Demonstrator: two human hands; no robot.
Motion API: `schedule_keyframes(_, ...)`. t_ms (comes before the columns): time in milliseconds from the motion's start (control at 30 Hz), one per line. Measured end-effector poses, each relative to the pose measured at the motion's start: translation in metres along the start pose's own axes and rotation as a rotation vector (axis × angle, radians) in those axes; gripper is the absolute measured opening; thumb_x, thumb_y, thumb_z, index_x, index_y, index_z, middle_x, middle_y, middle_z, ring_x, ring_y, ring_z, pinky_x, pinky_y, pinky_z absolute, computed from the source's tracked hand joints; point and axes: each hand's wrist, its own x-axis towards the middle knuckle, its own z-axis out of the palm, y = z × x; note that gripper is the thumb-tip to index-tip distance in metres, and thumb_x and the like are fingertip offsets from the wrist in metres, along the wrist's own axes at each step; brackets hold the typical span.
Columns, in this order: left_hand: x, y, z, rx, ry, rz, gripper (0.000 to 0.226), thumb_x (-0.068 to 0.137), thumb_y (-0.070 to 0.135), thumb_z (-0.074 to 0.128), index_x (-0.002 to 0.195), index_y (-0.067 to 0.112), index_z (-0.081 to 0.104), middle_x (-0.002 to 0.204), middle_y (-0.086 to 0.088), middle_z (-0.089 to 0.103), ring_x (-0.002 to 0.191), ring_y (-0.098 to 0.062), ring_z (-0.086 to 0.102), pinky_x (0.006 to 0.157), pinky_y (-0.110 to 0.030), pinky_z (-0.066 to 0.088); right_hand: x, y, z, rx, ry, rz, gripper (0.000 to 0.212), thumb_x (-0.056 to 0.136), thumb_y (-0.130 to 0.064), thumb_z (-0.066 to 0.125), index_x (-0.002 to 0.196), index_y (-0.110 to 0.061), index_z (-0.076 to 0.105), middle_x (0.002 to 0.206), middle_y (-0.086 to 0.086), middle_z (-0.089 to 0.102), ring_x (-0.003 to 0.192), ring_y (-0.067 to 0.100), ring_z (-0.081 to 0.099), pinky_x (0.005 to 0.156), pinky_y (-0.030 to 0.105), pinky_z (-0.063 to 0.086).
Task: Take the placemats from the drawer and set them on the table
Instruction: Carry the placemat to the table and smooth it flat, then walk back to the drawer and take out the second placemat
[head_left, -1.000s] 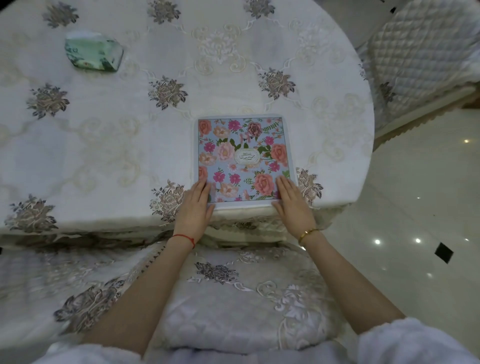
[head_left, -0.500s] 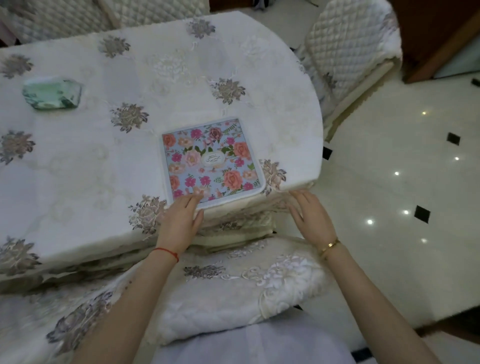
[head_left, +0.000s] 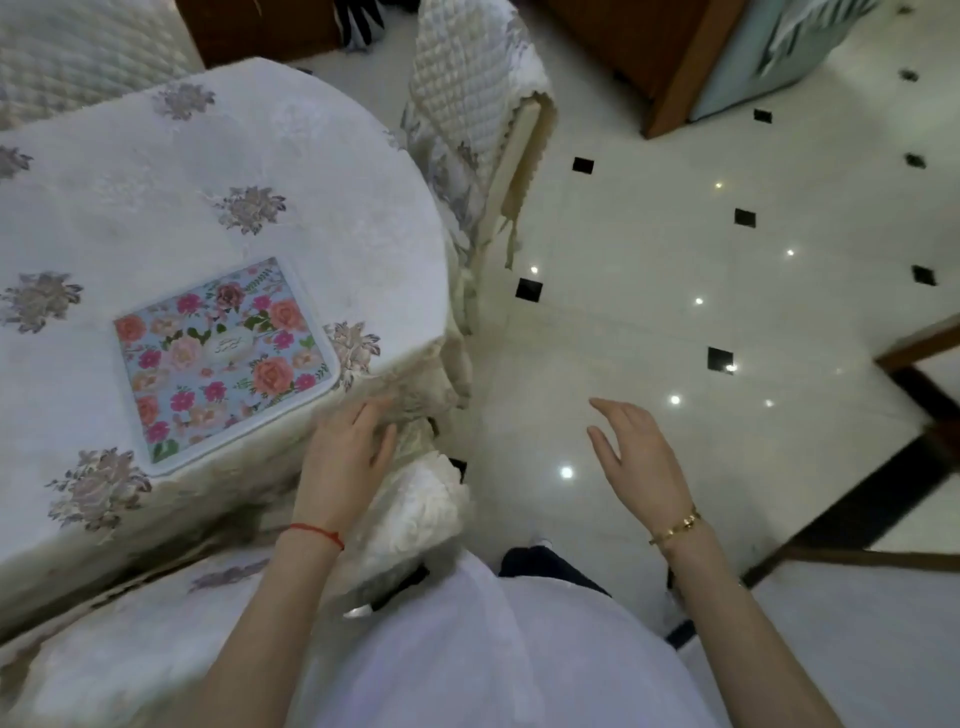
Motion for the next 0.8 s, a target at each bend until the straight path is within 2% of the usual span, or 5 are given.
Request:
schedule_keyframes(133, 0.018, 0.076, 0.035, -0.066, 0.007, 0.033, 0.028, 0.09, 0.013, 0.061, 0.117, 0.011, 0.062, 0.108, -0.009, 0.067, 0.093, -0.029, 0.063, 0.082, -0.04, 0.053, -0.011, 0.064, -0.043, -0.016, 0.027, 0.065, 0.035, 0.096, -0.015, 0.054, 0.13, -0.005, 0.055, 0.126, 0.012, 0.06, 0.118, 0.027, 0.053, 0.104, 0.029, 0.036)
schedule_keyframes(233, 0.035, 0.12, 0.057, -0.084, -0.015, 0.042, 0.03, 0.092, 0.017, 0.058, 0.121, 0.015, 0.06, 0.107, -0.003, 0.065, 0.092, -0.023, 0.061, 0.082, -0.037, 0.051, -0.009, 0.102, -0.065, -0.014, 0.046, 0.116, 0.035, 0.096, -0.015, 0.054, 0.13, -0.006, 0.055, 0.126, 0.011, 0.06, 0.119, 0.026, 0.052, 0.103, 0.026, 0.035)
schedule_keyframes(467, 0.094, 0.169, 0.09, -0.072, -0.077, 0.052, 0.031, 0.093, 0.021, 0.056, 0.124, 0.016, 0.059, 0.113, -0.006, 0.065, 0.098, -0.021, 0.061, 0.084, -0.029, 0.048, 0.022, 0.164, -0.08, 0.026, 0.043, 0.187, 0.035, 0.095, -0.014, 0.056, 0.129, -0.006, 0.056, 0.125, 0.01, 0.061, 0.118, 0.024, 0.054, 0.102, 0.024, 0.036)
schedule_keyframes(633, 0.168, 0.189, 0.117, -0.079, -0.095, 0.031, 0.033, 0.094, 0.019, 0.055, 0.127, 0.014, 0.058, 0.117, -0.007, 0.065, 0.103, -0.022, 0.061, 0.089, -0.033, 0.05, 0.083, 0.209, -0.084, 0.053, 0.012, 0.238, 0.037, 0.097, -0.019, 0.053, 0.132, -0.009, 0.053, 0.128, 0.007, 0.059, 0.12, 0.021, 0.052, 0.102, 0.022, 0.033)
schedule_keyframes(800, 0.277, 0.206, 0.14, -0.101, -0.103, 0.028, 0.034, 0.095, 0.02, 0.053, 0.128, 0.015, 0.057, 0.122, -0.006, 0.062, 0.111, -0.021, 0.058, 0.094, -0.035, 0.049, 0.189, 0.245, -0.103, 0.046, 0.023, 0.249, 0.036, 0.096, -0.016, 0.054, 0.131, -0.008, 0.054, 0.127, 0.009, 0.06, 0.12, 0.022, 0.053, 0.102, 0.02, 0.033)
